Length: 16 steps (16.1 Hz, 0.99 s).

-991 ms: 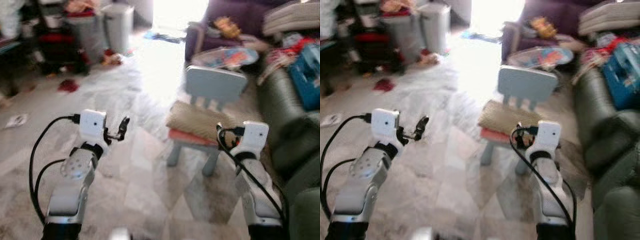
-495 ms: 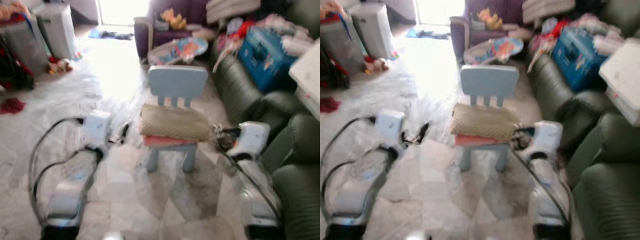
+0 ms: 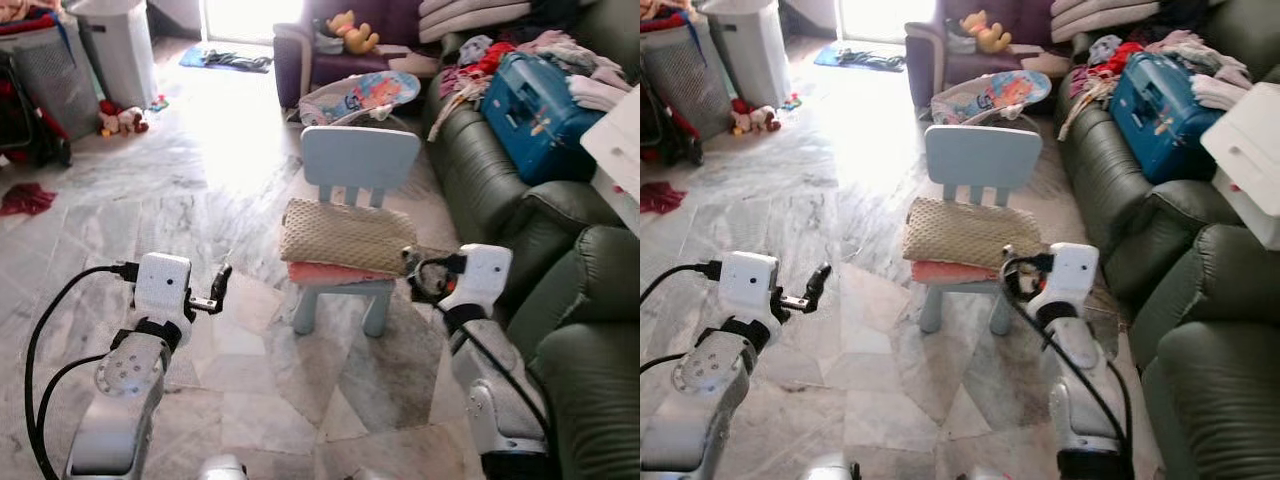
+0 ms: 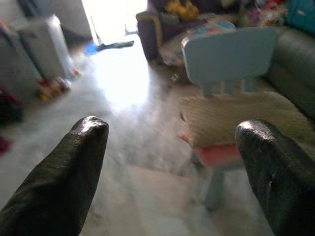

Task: Move the pillow to the sofa

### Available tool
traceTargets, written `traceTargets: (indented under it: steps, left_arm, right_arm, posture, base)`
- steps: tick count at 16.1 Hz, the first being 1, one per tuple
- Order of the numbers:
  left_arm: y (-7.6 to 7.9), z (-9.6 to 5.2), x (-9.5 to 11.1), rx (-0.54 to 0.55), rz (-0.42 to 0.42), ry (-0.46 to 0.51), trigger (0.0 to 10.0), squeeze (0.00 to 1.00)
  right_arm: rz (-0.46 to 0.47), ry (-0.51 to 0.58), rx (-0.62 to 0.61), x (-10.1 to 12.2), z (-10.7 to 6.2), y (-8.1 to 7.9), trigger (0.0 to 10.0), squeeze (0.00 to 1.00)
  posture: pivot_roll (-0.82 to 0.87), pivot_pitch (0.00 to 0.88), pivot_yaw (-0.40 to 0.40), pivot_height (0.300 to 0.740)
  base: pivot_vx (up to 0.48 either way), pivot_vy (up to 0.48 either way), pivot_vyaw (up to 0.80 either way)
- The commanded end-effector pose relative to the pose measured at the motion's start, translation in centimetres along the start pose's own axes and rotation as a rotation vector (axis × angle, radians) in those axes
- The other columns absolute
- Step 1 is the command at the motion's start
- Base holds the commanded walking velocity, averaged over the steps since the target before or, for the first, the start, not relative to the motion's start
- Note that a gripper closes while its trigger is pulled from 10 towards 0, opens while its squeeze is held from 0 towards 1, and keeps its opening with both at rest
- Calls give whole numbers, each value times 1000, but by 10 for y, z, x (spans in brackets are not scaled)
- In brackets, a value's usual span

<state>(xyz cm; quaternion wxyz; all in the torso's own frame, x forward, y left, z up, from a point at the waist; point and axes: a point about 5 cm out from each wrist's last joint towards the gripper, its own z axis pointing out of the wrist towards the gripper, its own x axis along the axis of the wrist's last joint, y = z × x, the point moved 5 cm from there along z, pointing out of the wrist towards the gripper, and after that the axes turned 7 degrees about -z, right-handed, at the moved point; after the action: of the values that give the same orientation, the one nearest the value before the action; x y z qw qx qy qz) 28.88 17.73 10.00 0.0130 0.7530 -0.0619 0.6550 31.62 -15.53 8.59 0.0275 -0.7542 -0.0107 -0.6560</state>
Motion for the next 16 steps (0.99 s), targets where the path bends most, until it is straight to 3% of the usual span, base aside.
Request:
traceTargets:
  steps: [1, 16]
  left_arm:
    - [1, -1, 2, 6, 18, 16, 10000, 0]
    - [1, -1, 2, 6, 18, 16, 10000, 0]
  right_arm:
    - [-6, 41, 14, 11, 0, -2, 10000, 0]
    - [-6, 41, 14, 11, 0, -2, 10000, 0]
  posture:
    - [31, 0, -80, 740]
    - [31, 0, -80, 740]
  base:
    - [0, 0, 0]
    - [0, 0, 0]
